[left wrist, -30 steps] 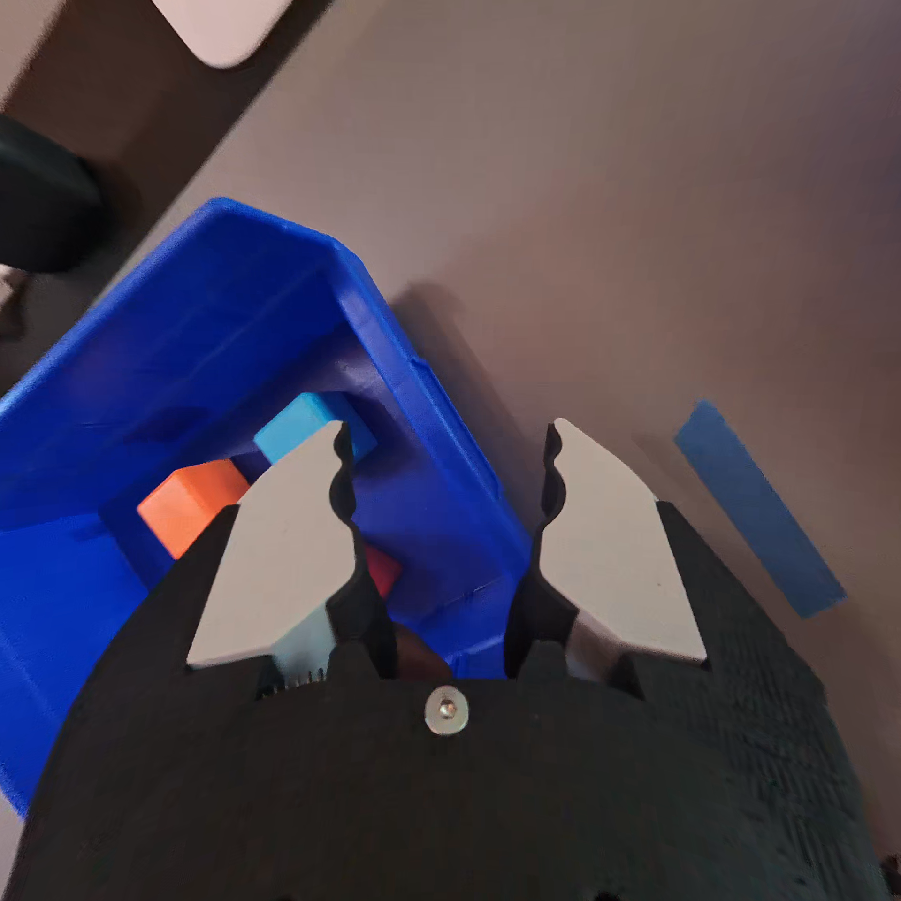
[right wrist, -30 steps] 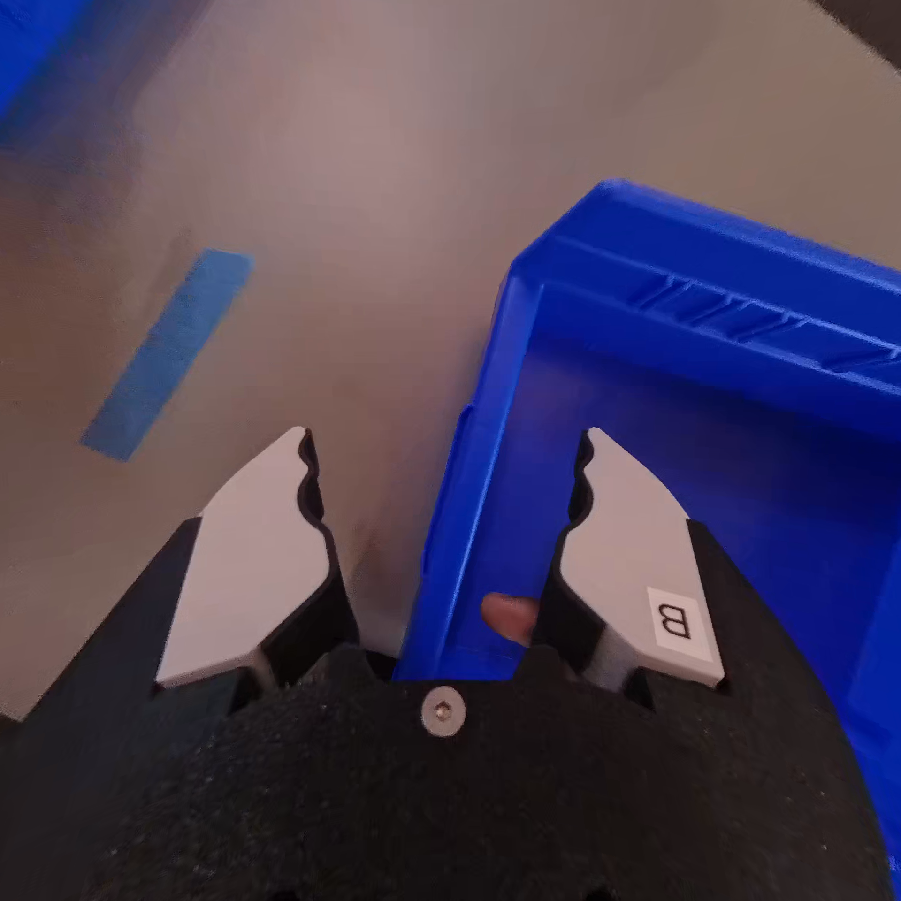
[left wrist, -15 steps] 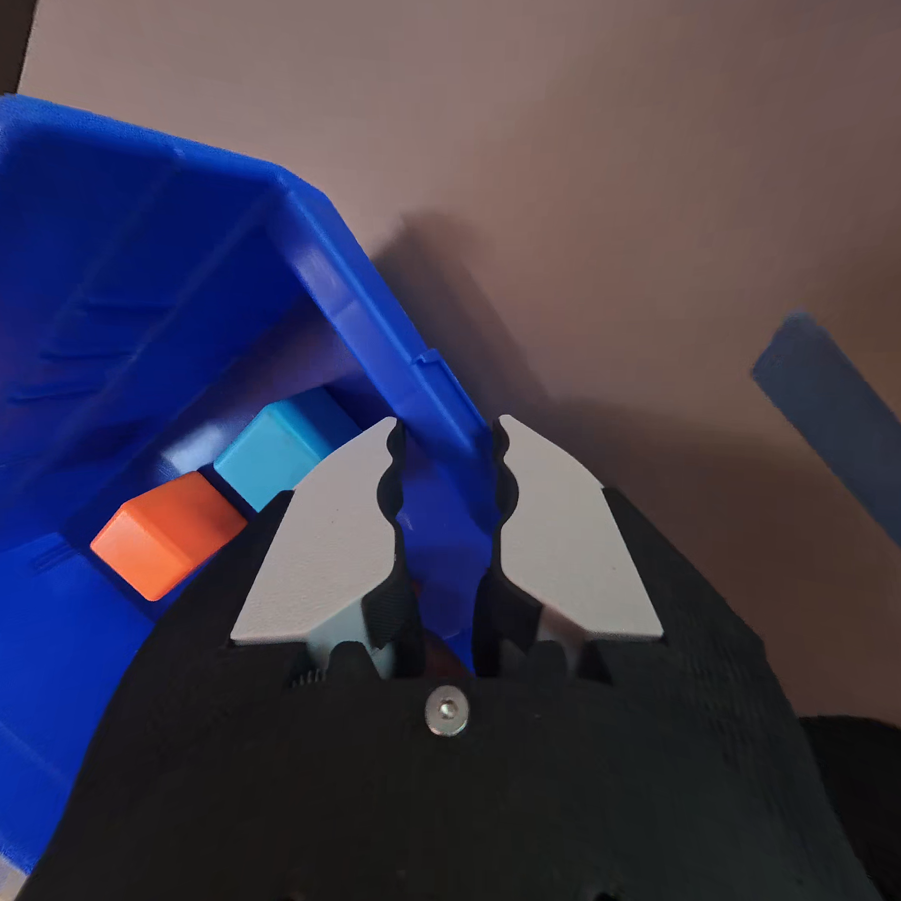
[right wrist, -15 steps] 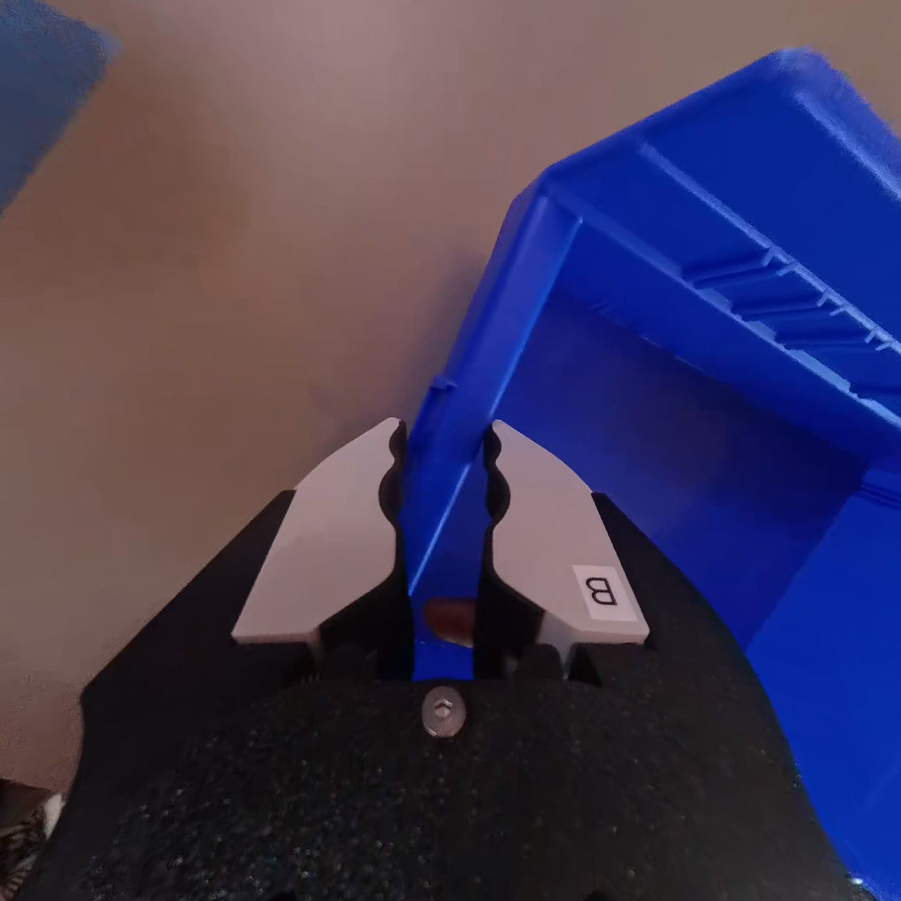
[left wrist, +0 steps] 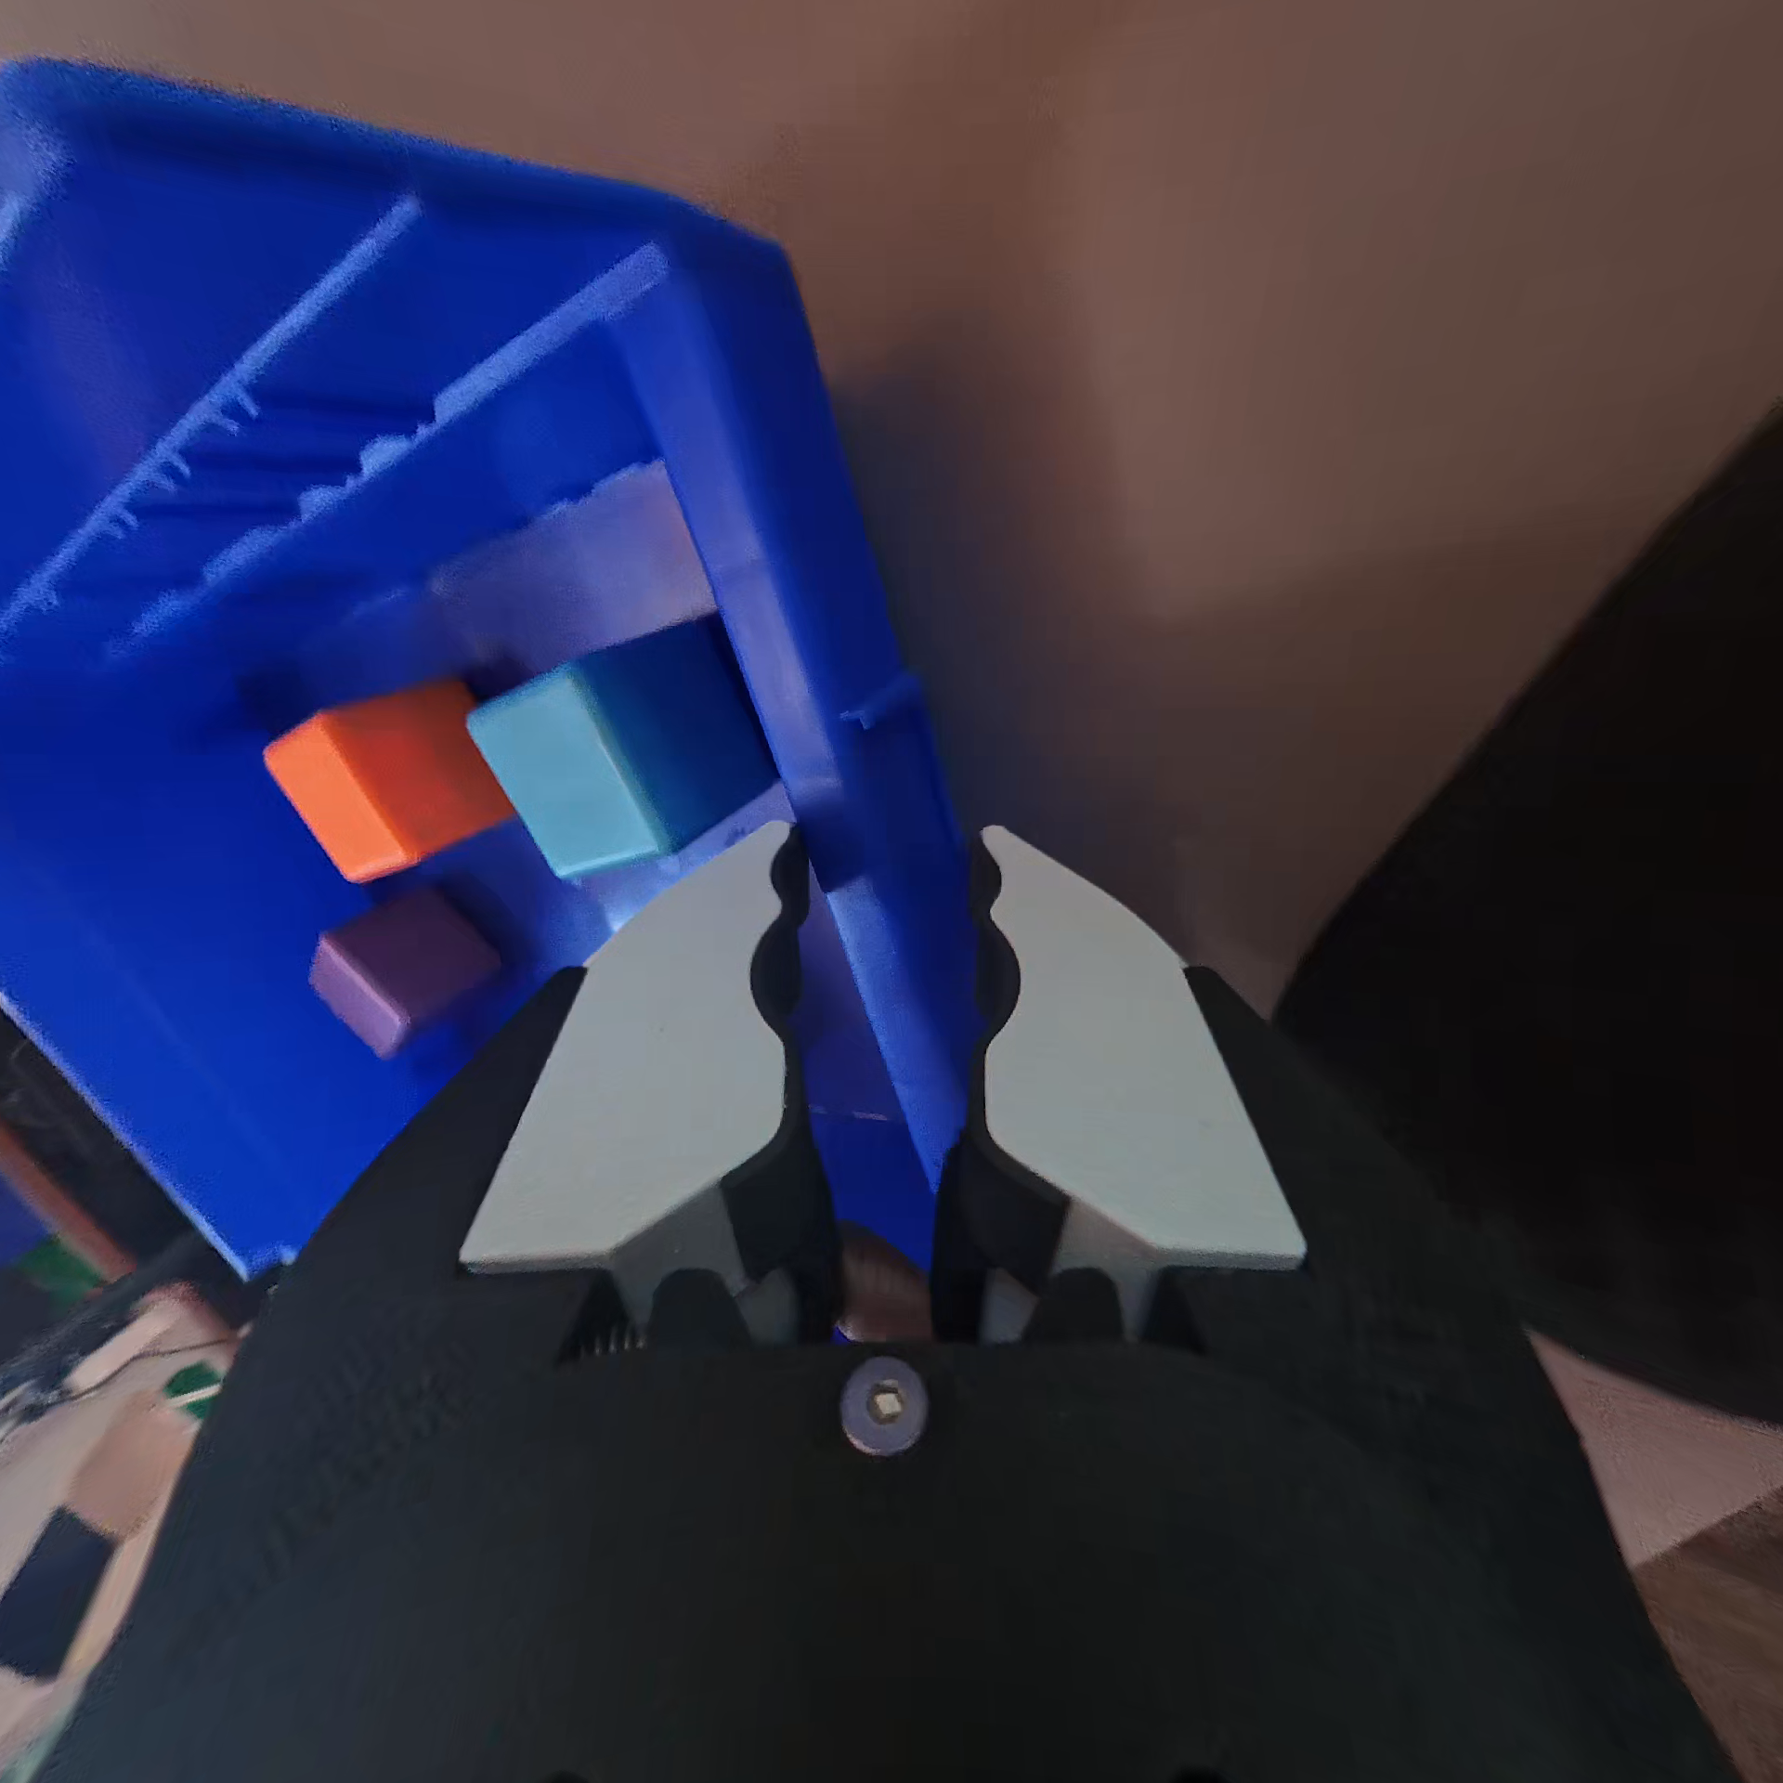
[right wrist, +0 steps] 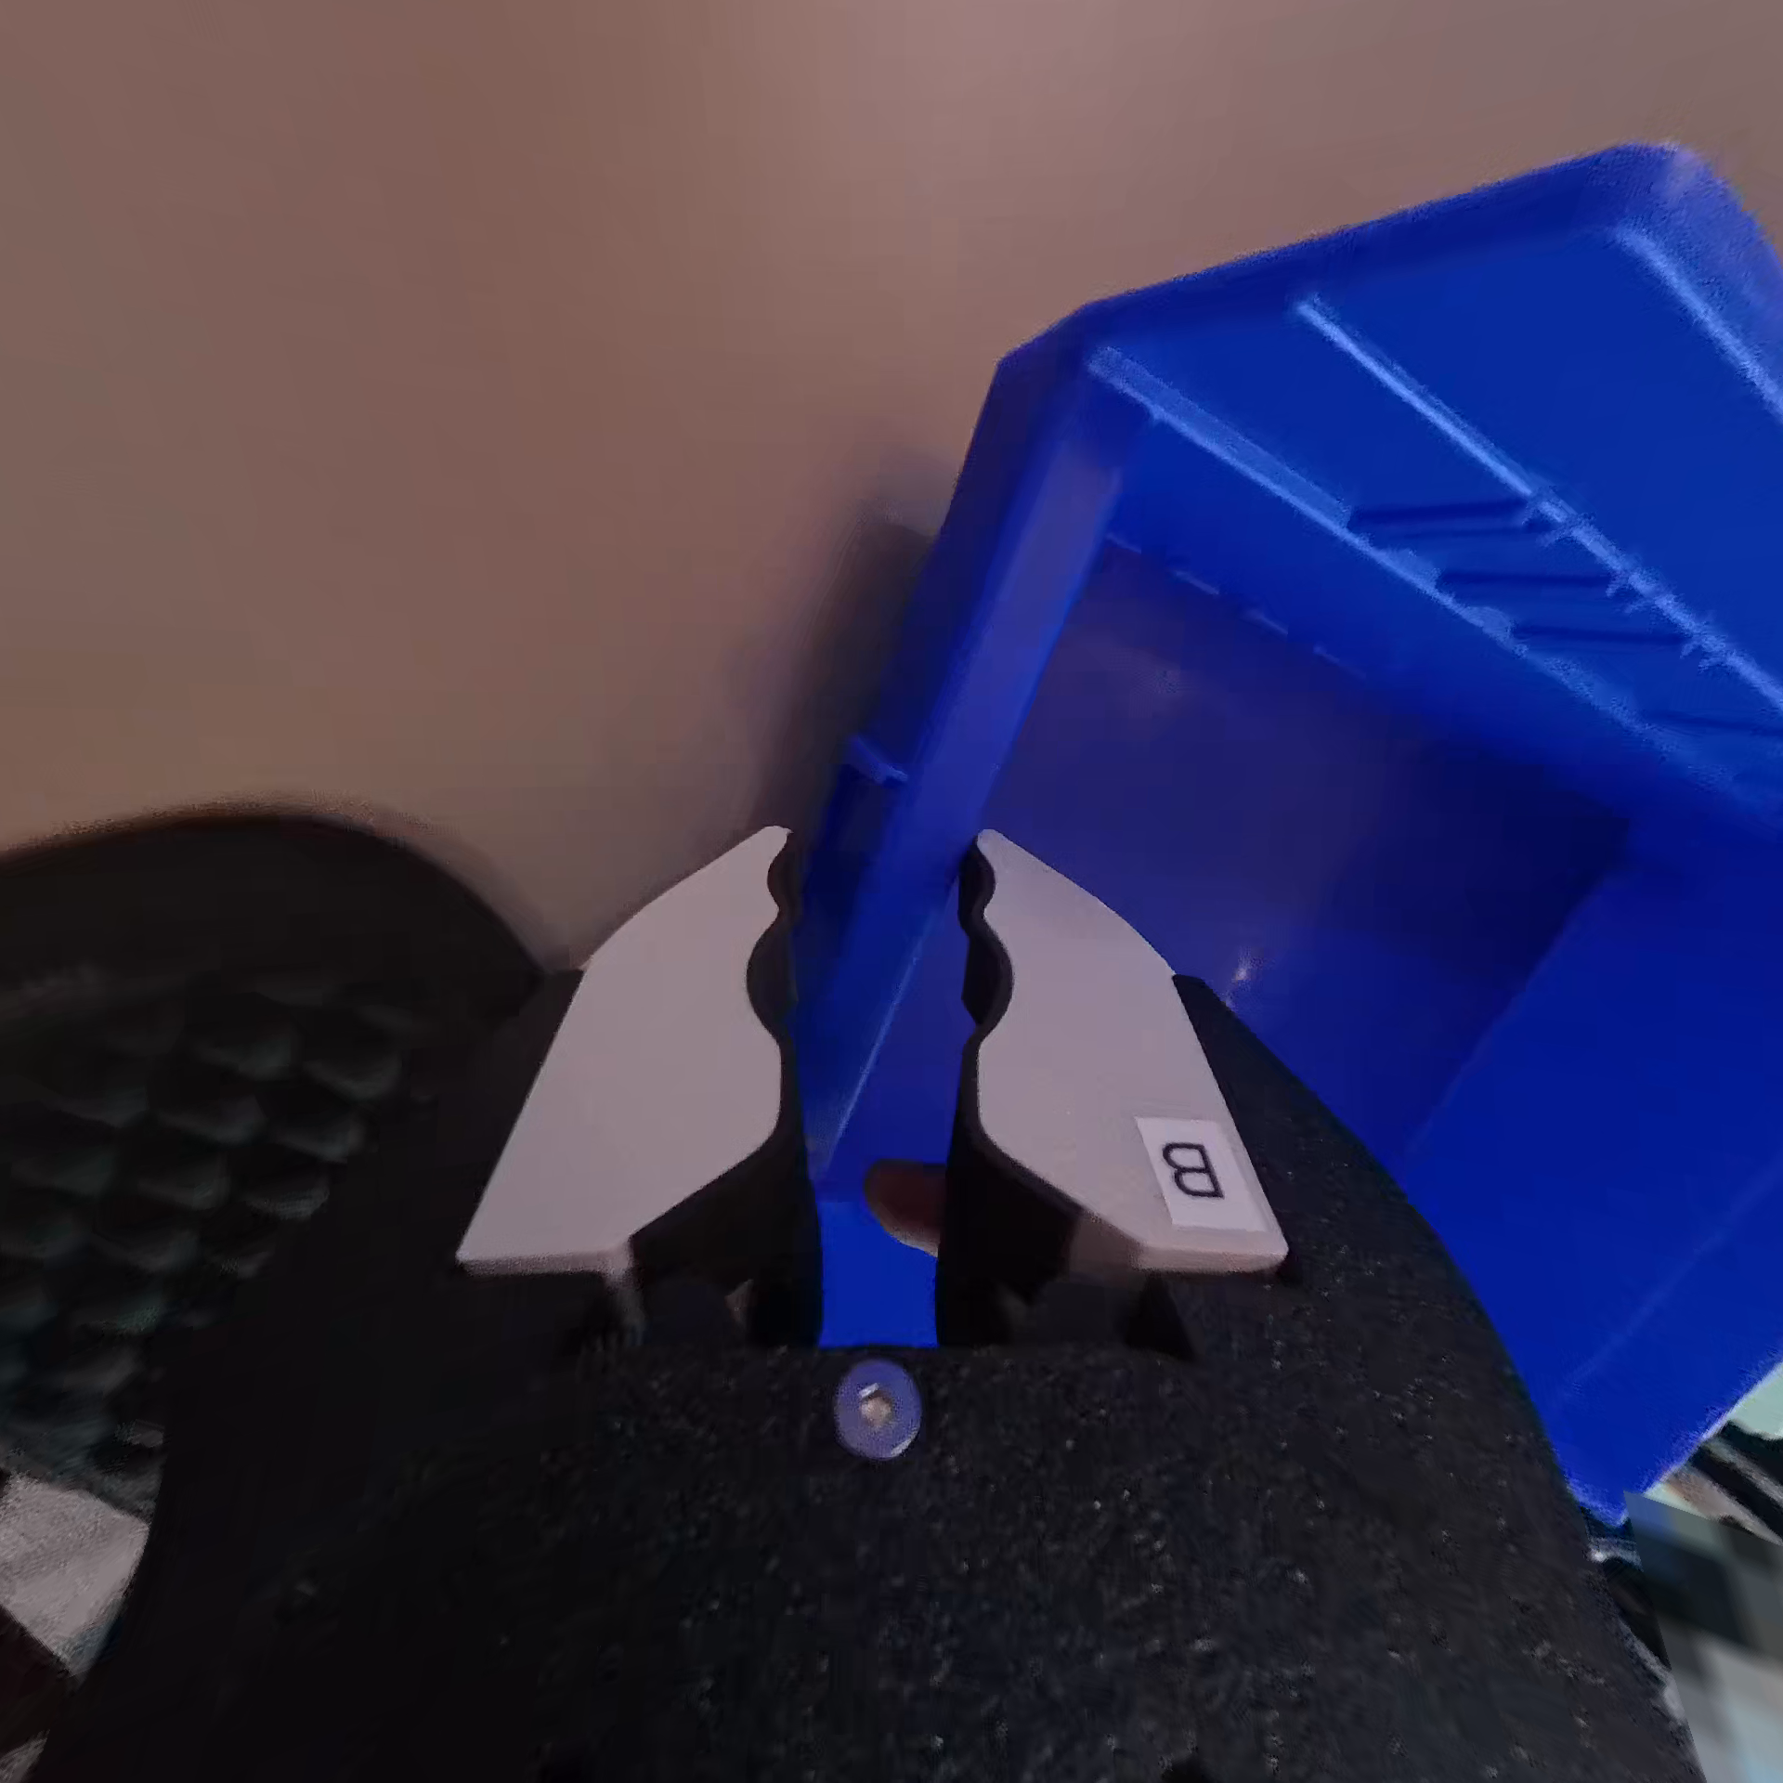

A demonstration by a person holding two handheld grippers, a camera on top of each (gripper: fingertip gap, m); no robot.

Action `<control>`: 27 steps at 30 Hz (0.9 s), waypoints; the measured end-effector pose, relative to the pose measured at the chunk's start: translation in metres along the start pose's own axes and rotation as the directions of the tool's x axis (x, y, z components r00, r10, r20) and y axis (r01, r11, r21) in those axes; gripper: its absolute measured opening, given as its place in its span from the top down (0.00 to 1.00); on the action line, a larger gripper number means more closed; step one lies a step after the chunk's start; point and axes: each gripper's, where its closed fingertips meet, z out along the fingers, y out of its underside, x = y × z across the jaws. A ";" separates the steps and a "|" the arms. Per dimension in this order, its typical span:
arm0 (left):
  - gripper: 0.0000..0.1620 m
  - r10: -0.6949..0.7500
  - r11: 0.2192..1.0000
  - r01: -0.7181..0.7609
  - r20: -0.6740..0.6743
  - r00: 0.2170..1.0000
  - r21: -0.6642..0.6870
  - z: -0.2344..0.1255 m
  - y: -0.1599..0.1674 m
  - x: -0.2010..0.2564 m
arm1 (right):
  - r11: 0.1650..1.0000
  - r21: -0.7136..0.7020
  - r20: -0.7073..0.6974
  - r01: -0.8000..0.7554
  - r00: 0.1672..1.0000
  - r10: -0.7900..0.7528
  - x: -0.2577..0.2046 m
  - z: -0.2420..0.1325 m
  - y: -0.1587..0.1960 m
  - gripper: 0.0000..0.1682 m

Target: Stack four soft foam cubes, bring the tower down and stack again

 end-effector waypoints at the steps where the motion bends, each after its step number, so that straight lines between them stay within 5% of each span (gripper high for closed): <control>1: 0.81 0.021 1.000 -0.021 0.018 1.000 -0.020 -0.002 0.011 0.004 | 0.999 -0.018 -0.004 0.031 1.000 -0.031 -0.001 -0.002 0.010 0.81; 5: 0.82 0.013 0.996 -0.006 0.078 0.997 -0.091 -0.008 0.047 0.013 | 0.989 -0.145 -0.011 -0.009 1.000 0.007 -0.001 -0.007 0.060 0.85; 10: 0.81 -0.107 0.988 0.115 0.083 0.991 -0.101 -0.015 0.069 0.027 | 0.988 -0.123 0.033 -0.094 0.995 0.099 -0.008 -0.011 0.085 0.85; 27: 0.81 -0.367 0.918 0.377 0.102 0.925 -0.121 -0.030 0.108 0.055 | 0.986 -0.166 -0.009 -0.021 1.000 0.019 -0.009 -0.024 0.183 0.84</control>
